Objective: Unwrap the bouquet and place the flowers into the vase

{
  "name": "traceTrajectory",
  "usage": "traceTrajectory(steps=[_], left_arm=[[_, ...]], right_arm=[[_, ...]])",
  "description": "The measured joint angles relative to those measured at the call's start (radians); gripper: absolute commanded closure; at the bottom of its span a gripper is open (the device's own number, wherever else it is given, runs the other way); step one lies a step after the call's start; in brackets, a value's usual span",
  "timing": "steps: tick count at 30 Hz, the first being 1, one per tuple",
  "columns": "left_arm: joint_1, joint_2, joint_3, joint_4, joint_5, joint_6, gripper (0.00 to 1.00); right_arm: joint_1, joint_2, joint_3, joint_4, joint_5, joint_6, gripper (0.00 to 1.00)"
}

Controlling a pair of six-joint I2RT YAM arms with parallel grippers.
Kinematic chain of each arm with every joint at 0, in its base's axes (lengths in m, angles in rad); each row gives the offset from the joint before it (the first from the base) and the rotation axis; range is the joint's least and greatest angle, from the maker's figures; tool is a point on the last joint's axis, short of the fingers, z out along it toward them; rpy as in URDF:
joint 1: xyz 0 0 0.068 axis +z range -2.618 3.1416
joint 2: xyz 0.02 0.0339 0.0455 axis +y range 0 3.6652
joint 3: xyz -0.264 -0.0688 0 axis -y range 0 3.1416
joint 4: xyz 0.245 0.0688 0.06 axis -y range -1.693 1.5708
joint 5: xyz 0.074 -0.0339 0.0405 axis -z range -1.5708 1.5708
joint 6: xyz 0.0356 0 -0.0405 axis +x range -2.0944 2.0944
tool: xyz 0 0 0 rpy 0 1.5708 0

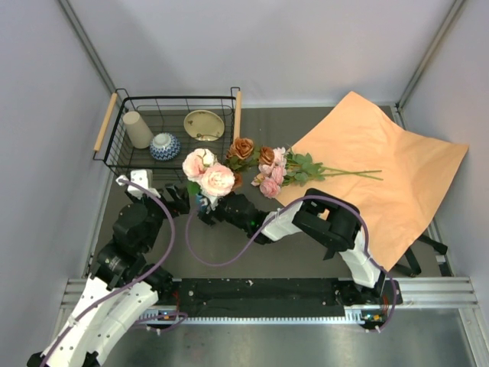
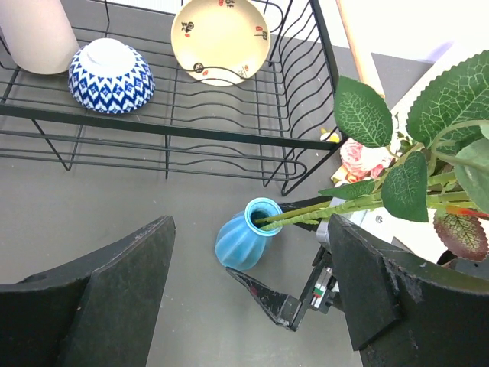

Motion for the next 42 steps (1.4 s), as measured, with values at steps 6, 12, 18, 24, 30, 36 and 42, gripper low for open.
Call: traceTrajectory(steps=[6, 12, 18, 24, 30, 36, 42], left_arm=[[0.0, -0.018, 0.005, -0.005, 0.0, 0.0, 0.13], [0.0, -0.018, 0.005, -0.012, 0.0, 0.0, 0.13], [0.0, -0.018, 0.005, -0.013, 0.001, 0.0, 0.13], [0.0, -0.017, 0.005, -0.012, 0.005, 0.0, 0.16], [0.0, 0.005, 0.005, -0.01, 0.07, 0.007, 0.17], [0.0, 0.078, 0.058, 0.009, 0.246, 0.05, 0.11], [0.0, 0.254, 0.254, 0.018, 0.357, 0.121, 0.2]], right_arm=[[0.0, 0.0, -0.004, -0.006, 0.009, 0.016, 0.06], [0.0, -0.01, -0.036, -0.016, 0.014, 0.048, 0.03], [0.0, -0.027, -0.059, -0.022, 0.024, 0.06, 0.02], [0.0, -0.027, -0.057, -0.029, 0.031, 0.058, 0.03], [0.0, -0.027, -0.055, -0.031, 0.028, 0.042, 0.05], [0.0, -0.027, -0.026, -0.055, 0.016, 0.019, 0.09], [0.001, -0.026, -0.01, -0.06, 0.008, 0.008, 0.11]])
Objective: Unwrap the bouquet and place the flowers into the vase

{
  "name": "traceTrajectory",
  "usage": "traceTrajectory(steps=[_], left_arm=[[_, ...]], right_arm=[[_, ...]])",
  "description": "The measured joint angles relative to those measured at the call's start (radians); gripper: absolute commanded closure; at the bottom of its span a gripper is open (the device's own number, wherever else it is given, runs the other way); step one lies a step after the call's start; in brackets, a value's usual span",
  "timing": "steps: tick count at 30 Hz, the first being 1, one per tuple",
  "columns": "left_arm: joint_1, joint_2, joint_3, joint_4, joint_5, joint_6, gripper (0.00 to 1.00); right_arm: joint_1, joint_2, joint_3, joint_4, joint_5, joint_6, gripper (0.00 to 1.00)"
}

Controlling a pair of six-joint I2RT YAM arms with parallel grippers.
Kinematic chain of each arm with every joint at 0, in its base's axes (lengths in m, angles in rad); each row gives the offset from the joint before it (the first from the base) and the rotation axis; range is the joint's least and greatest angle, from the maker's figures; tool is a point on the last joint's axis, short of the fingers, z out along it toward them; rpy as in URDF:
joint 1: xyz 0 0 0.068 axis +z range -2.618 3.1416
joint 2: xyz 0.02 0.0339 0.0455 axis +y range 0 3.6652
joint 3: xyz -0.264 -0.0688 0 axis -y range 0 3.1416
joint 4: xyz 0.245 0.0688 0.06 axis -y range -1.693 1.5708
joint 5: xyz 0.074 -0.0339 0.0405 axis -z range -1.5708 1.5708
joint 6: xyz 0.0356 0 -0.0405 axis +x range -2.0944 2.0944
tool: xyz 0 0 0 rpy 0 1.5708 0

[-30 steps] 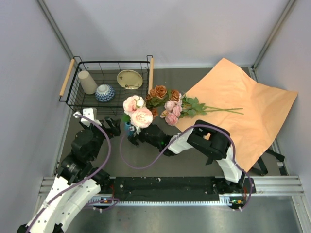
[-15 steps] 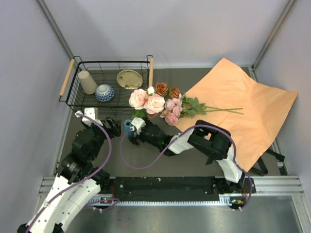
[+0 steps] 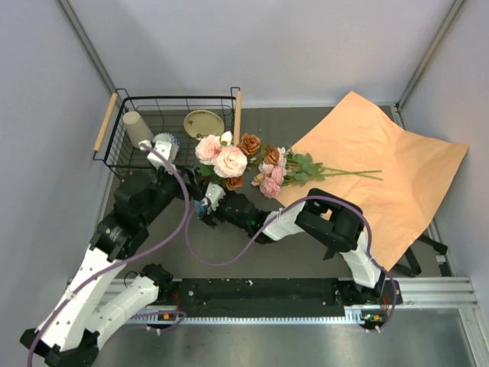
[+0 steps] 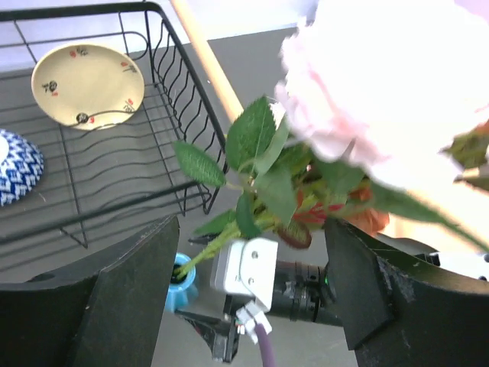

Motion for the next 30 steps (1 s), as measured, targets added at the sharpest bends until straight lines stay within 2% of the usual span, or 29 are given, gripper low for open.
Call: traceTrajectory(steps=[4, 6, 12, 18, 26, 30], left_arm=[[0.0, 0.111, 0.072, 0.008, 0.034, 0.019, 0.22], [0.0, 0.145, 0.073, 0.002, 0.052, 0.022, 0.19], [0.0, 0.161, 0.073, -0.006, 0.111, 0.044, 0.14], [0.0, 0.201, 0.085, -0.007, 0.133, 0.075, 0.37], [0.0, 0.196, 0.088, 0.016, 0.058, 0.084, 0.64], [0.0, 0.182, 0.082, 0.05, 0.024, 0.088, 0.85]], right_arm=[[0.0, 0.009, 0.013, 0.003, -0.003, -0.001, 0.11], [0.0, 0.011, 0.017, 0.004, -0.005, -0.001, 0.1], [0.0, 0.016, 0.02, 0.011, -0.02, 0.0, 0.1], [0.0, 0.026, 0.038, 0.011, -0.027, -0.003, 0.11], [0.0, 0.026, 0.039, 0.01, -0.035, -0.006, 0.12], [0.0, 0.026, 0.039, 0.01, -0.035, -0.007, 0.11]])
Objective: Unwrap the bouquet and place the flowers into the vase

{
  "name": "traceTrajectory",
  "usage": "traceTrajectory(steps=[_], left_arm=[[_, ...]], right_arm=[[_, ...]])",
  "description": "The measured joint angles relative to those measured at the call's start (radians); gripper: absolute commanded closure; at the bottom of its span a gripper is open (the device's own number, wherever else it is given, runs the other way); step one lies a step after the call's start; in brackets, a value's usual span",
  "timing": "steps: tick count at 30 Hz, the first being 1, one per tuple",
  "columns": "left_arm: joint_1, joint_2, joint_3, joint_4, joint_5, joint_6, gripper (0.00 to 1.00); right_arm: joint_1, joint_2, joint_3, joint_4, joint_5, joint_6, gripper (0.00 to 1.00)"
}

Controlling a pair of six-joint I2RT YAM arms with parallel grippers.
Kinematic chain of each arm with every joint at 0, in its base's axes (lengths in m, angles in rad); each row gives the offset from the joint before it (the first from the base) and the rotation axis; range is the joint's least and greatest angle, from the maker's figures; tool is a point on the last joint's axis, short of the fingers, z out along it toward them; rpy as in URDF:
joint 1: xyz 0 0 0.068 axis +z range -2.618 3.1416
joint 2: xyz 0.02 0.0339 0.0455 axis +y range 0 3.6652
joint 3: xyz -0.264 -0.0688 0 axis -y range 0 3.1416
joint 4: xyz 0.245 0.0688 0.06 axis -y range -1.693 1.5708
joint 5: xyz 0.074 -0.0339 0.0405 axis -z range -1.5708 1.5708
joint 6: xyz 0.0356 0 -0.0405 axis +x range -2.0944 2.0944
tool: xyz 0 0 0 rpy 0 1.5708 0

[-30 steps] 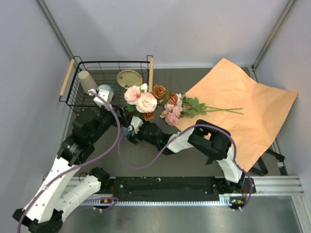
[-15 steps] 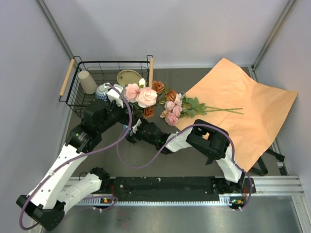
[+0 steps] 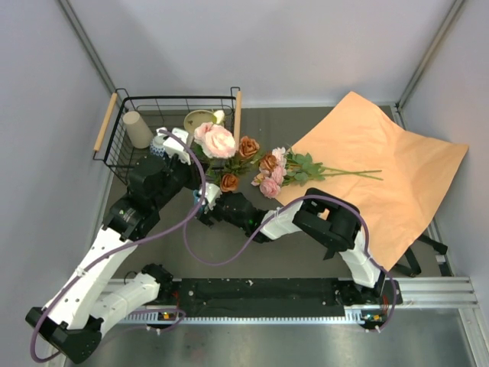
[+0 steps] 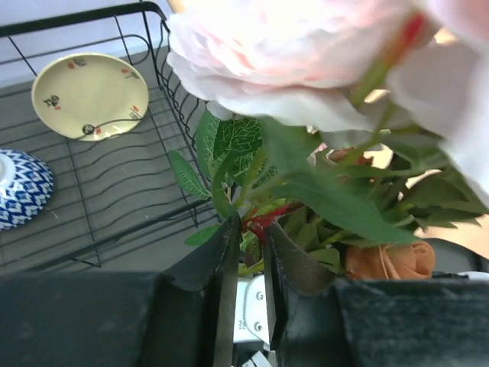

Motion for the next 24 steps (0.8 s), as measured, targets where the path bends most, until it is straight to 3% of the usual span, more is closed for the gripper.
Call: traceTrajectory(steps=[4, 14, 24], left_arm=[[0.0, -0.002, -0.013, 0.019, -0.019, 0.005, 1.0], [0.0, -0.088, -0.096, 0.062, -0.08, -0.007, 1.0], [0.0, -0.24, -0.183, 0.061, -0.243, -0.033, 1.0]], right_arm=[[0.0, 0.0, 0.0, 0.0, 0.0, 0.0, 0.11], [0.0, 0.0, 0.0, 0.012, 0.002, 0.005, 0.08], [0.0, 0.0, -0.003, 0.107, -0.005, 0.036, 0.07]])
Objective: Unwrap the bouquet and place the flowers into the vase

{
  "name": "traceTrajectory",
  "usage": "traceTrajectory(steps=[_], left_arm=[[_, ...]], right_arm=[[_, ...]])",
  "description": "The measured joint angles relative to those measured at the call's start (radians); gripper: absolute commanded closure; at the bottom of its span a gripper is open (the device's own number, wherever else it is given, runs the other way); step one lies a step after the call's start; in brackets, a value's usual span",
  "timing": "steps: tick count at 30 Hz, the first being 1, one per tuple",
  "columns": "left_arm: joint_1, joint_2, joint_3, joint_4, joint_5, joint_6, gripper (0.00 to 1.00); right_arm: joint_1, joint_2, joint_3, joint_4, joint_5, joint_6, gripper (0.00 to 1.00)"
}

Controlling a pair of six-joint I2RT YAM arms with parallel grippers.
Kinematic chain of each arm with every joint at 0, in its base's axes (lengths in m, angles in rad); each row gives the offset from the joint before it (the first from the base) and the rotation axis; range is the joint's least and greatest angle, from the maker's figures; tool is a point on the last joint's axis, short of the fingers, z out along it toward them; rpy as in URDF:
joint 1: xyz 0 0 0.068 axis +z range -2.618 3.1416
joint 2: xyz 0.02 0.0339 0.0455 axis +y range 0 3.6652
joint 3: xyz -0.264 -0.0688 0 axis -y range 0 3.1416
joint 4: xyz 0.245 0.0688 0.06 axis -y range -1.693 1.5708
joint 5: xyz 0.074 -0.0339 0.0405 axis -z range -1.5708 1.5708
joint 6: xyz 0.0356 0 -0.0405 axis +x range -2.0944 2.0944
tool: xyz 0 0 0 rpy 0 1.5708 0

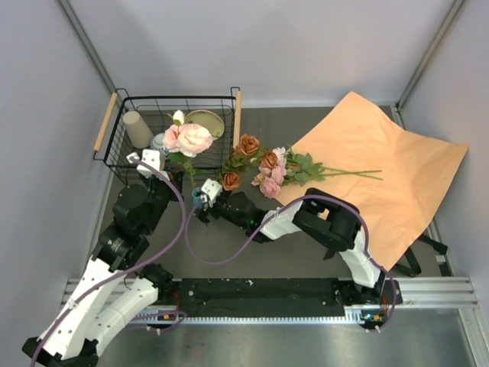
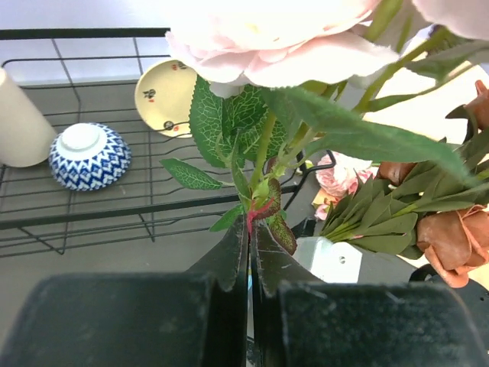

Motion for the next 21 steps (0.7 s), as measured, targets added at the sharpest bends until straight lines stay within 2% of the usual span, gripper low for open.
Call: traceTrajectory(steps=[9, 21], left_arm=[[0.0, -0.05, -0.045, -0.018, -0.108, -0.03, 1.0], [0.0, -0.015, -0.052, -0.015, -0.138, -0.056, 1.0]], right_arm=[[-0.003, 0.017, 0.001, 0.0, -0.006, 0.024, 0.09], [-0.016, 0.018, 0.002, 0.0, -0.014, 0.048, 0.11]])
